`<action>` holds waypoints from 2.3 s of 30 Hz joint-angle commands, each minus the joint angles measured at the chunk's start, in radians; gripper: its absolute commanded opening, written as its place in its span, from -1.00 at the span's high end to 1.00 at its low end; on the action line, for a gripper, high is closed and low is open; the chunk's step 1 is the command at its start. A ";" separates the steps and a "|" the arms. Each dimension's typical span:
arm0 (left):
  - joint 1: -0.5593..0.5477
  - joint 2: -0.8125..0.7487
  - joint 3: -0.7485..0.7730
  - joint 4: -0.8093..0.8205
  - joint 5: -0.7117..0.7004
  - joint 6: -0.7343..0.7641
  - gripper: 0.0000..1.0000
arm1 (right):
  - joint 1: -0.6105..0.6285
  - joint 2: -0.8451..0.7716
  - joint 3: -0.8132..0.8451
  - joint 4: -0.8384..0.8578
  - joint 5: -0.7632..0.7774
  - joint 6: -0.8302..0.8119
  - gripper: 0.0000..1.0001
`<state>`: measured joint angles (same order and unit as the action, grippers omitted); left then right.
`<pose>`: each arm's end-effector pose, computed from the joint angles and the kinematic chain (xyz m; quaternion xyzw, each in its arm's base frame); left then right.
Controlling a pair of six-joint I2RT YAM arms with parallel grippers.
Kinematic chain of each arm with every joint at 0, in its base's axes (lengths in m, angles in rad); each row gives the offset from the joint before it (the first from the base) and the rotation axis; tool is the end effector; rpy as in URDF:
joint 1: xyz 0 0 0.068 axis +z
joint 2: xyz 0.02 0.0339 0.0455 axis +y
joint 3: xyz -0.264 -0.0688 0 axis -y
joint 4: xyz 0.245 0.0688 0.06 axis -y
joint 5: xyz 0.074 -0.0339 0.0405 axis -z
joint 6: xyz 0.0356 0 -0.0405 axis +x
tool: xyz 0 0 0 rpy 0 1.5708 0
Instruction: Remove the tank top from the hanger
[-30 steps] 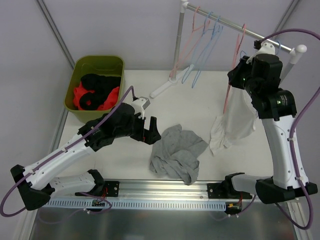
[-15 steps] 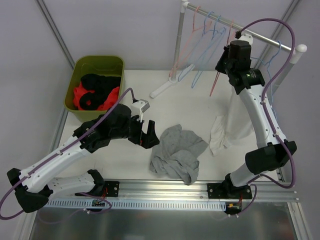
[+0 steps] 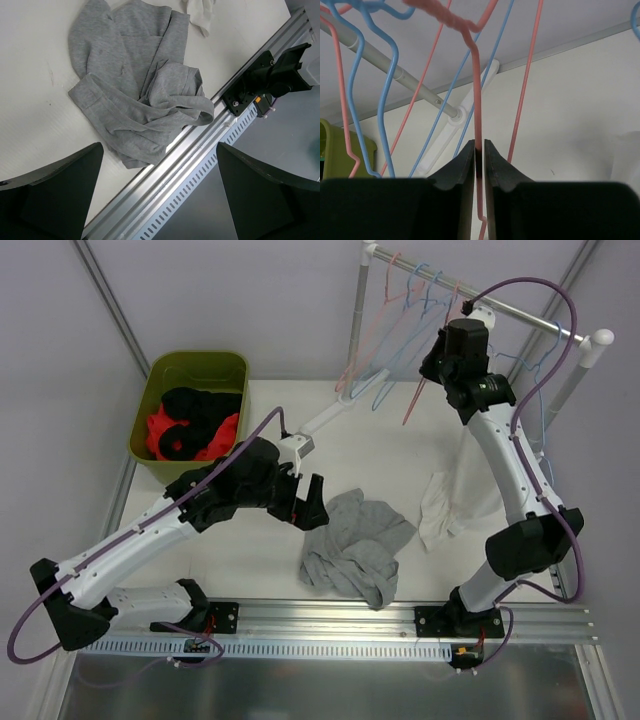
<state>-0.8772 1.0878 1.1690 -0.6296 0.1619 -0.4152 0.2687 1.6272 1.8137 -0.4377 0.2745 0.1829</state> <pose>0.1425 -0.1804 0.3701 0.2375 0.8372 -0.3499 0.3468 0.3587 0.0888 0.4546 0.0502 0.7856 0.0306 0.6160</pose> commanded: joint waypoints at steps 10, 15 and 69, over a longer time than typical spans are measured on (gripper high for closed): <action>-0.088 0.375 0.142 0.013 0.050 0.019 -0.97 | -0.002 -0.274 -0.117 -0.005 0.016 0.047 -0.73; -0.131 0.561 0.176 0.013 0.036 0.024 -0.97 | -0.002 -0.478 -0.256 -0.096 -0.047 0.026 -0.99; 0.816 0.849 1.011 -0.412 -0.210 0.035 1.00 | -0.005 -0.911 -0.119 -0.426 -0.229 -0.063 -0.99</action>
<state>-0.1081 1.8694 2.2364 -1.0260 -0.1658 -0.3412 0.2680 0.6903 1.5951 -0.8326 -0.0204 0.1368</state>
